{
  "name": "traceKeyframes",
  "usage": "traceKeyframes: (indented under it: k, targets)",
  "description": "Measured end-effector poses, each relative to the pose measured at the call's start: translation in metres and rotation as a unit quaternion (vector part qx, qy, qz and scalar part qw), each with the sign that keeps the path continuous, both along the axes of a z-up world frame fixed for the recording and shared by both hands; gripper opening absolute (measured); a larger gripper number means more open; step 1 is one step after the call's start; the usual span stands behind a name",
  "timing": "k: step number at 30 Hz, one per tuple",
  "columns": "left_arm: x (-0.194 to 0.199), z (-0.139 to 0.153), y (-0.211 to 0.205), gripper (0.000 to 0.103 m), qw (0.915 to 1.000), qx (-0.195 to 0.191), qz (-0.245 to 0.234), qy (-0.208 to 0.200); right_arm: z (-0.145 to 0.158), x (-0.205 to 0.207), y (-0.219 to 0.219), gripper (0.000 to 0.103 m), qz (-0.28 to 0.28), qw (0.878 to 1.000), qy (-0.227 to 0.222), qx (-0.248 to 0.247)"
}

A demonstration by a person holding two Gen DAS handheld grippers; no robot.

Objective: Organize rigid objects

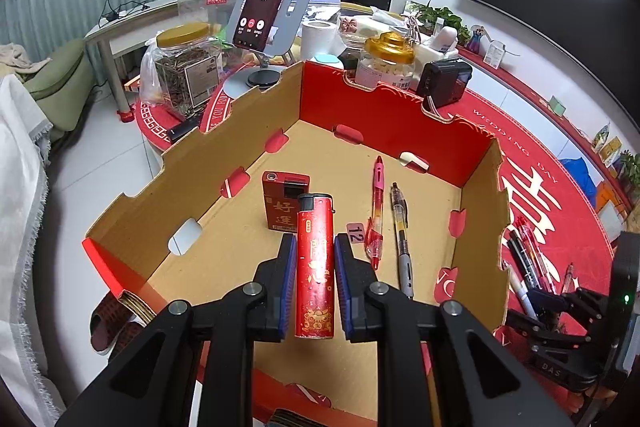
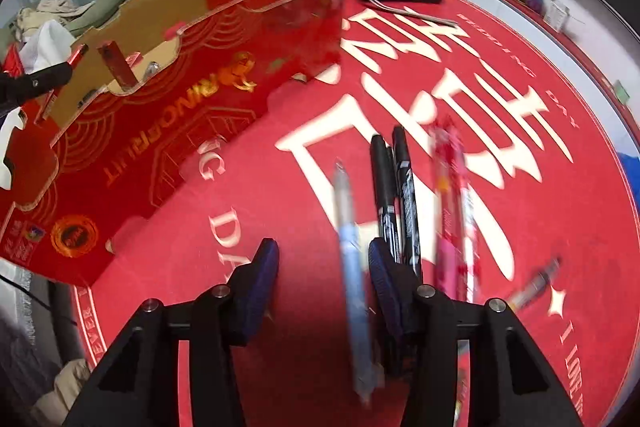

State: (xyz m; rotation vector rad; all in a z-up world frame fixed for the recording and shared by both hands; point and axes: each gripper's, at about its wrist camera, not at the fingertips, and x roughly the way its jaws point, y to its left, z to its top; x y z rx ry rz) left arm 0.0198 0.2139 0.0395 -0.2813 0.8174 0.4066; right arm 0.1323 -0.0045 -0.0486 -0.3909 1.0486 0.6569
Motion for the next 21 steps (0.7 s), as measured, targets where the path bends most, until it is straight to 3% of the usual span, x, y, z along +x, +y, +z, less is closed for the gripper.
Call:
traceKeyframes:
  k: [3,4,5,9,14,21]
  targets:
    - [0.002,-0.001,-0.002,0.02,1.0,-0.002,-0.002,0.001,0.002,-0.007,0.004,0.03,0.012,1.0,0.0,-0.011]
    - [0.002,-0.001,-0.003,0.021,1.0,-0.003,-0.002,0.001,0.003,-0.009,0.008,0.017,0.017,1.0,0.004,-0.014]
    - [0.002,-0.001,-0.003,0.02,1.0,-0.003,-0.003,0.002,0.004,-0.011,0.013,0.011,0.018,1.0,0.007,-0.019]
    - [0.0,0.001,-0.003,0.02,1.0,-0.001,-0.003,0.001,0.014,-0.016,0.019,0.01,0.0,1.0,0.001,-0.007]
    - [-0.003,0.007,0.001,0.02,1.0,0.003,0.004,-0.007,0.067,-0.019,0.02,0.01,-0.021,0.997,-0.036,0.062]
    - [-0.002,0.011,0.008,0.02,0.9998,0.004,0.014,-0.014,0.116,-0.024,0.057,0.01,0.012,0.991,-0.046,0.123]
